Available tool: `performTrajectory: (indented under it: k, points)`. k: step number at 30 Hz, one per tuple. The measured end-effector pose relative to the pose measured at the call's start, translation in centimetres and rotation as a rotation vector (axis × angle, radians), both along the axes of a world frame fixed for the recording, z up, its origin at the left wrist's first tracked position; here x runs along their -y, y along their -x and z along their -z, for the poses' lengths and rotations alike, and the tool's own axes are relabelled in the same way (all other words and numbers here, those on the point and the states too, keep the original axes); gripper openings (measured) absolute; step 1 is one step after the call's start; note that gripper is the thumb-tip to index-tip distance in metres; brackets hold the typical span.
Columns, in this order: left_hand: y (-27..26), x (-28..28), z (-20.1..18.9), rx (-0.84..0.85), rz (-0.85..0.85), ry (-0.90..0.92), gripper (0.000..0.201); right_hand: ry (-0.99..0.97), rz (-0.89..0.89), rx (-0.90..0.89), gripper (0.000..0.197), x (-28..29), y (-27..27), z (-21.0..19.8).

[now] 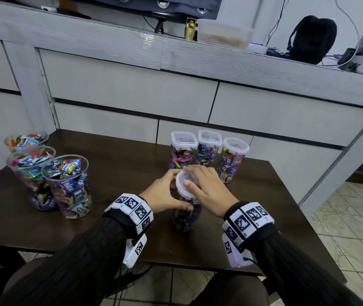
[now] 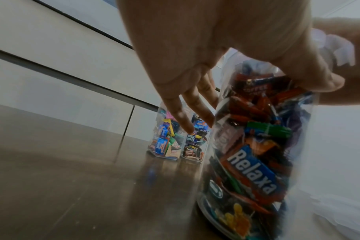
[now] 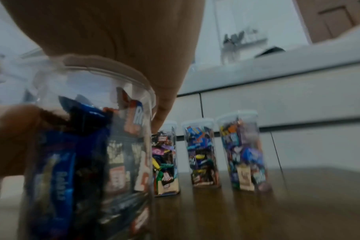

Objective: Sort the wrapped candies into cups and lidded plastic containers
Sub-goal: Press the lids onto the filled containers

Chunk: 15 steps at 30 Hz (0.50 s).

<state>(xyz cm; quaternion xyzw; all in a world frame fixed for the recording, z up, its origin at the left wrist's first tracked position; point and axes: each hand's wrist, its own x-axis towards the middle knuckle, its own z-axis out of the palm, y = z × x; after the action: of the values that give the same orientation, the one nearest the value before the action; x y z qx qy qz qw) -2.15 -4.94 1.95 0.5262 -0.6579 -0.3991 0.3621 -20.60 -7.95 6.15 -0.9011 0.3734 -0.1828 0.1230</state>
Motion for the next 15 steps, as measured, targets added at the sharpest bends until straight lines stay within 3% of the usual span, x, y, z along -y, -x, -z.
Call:
performTrajectory:
  k: [4, 11, 15]
  points:
    - [0.0, 0.2, -0.3, 0.031, 0.026, -0.013, 0.099, -0.127, -0.028, 0.112, 0.045, 0.5, 0.3, -0.2]
    - [-0.2, 0.0, -0.6, 0.061, 0.050, -0.032, 0.097, -0.161, -0.096, 0.110, 0.035, 1.5, 1.3, -0.5]
    - [0.5, -0.6, -1.6, 0.055, 0.062, -0.004, 0.126, -0.159, -0.091, 0.166, 0.036, 1.1, 1.3, 0.5]
